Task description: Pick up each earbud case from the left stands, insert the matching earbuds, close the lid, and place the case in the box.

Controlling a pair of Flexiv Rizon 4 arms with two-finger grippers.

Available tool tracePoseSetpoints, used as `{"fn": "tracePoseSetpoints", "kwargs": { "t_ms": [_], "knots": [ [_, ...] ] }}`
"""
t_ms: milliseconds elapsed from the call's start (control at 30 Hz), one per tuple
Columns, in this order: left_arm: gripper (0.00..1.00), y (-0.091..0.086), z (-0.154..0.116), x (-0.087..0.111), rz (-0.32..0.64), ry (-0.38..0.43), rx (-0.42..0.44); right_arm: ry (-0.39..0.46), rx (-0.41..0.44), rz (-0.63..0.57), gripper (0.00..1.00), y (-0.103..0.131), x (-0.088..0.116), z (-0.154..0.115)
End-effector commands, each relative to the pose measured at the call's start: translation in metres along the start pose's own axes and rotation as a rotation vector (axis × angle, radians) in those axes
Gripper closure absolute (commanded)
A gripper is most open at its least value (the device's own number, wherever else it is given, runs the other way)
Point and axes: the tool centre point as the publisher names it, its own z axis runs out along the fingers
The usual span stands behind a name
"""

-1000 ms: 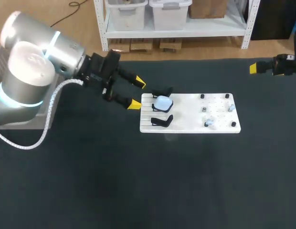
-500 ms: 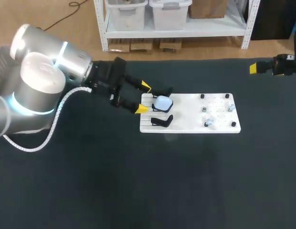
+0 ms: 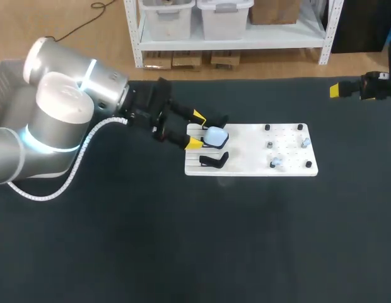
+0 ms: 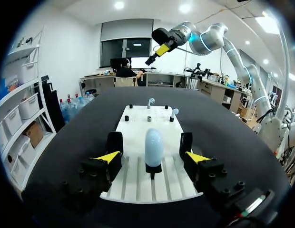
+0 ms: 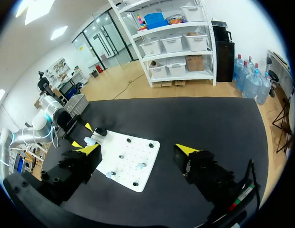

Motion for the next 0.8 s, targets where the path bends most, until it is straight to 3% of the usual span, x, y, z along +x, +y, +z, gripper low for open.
{"fn": "tracePoseSetpoints", "kwargs": {
  "t_ms": [33, 267, 400, 800],
  "knots": [
    [0.20, 0.005, 0.003, 0.003, 0.000, -0.007, 0.015, 0.000, -0.001, 0.000, 0.00, 0.000, 0.000, 0.000],
    [0.22, 0.005, 0.008, 0.004, -0.013, -0.020, 0.024, 0.000, -0.001, 0.000, 0.00, 0.000, 0.000, 0.000],
    [0.30, 0.004, 0.011, 0.003, -0.012, -0.025, 0.030, 0.000, -0.001, 0.000, 0.00, 0.000, 0.000, 0.000],
    [0.29, 0.001, 0.020, 0.004, -0.020, -0.038, 0.024, 0.000, -0.001, 0.000, 0.00, 0.000, 0.000, 0.000]
  ]
}}
